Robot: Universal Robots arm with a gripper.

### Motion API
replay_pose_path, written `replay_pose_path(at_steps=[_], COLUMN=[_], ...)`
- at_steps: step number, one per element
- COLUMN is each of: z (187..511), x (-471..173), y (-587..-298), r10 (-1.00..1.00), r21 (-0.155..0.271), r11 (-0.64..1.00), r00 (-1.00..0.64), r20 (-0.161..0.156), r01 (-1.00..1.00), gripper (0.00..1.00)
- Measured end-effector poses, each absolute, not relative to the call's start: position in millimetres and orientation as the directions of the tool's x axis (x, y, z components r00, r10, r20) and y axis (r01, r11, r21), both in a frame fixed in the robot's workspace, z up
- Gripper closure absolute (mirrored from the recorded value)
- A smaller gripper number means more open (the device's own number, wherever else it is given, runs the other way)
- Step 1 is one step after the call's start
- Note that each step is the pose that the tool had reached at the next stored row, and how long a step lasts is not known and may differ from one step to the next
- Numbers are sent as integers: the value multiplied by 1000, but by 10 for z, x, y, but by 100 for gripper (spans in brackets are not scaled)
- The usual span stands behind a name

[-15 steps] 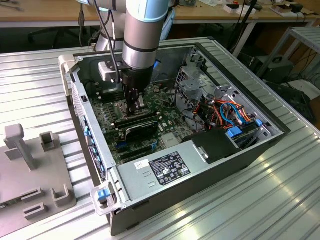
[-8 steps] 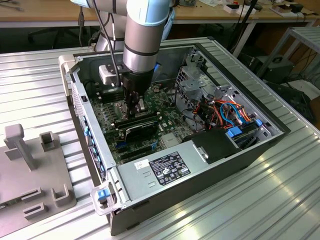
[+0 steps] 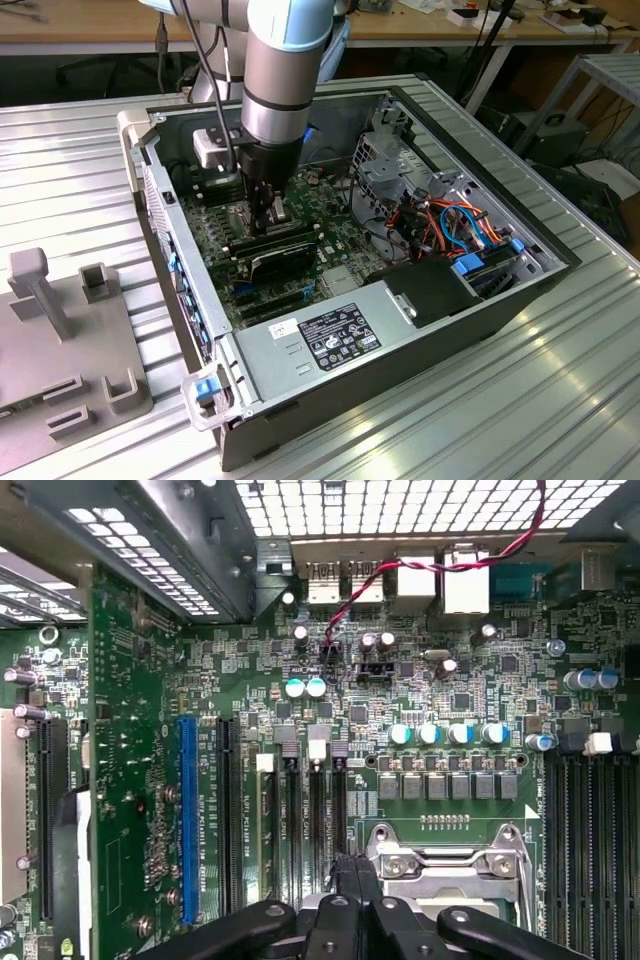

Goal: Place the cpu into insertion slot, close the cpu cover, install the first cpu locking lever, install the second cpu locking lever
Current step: 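Install the second cpu locking lever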

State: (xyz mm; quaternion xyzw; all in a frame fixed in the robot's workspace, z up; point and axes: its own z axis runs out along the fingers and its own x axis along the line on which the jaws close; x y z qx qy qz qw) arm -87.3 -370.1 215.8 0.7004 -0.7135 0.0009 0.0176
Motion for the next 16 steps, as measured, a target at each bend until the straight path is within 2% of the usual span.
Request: replay_pose_path(at_steps=[16], z=[2084], x=[-982], y=[-3670], r10=[-999], r21=[24], r11=[19], r00=[-18], r20=[27], r01=[-1000], gripper=[89])
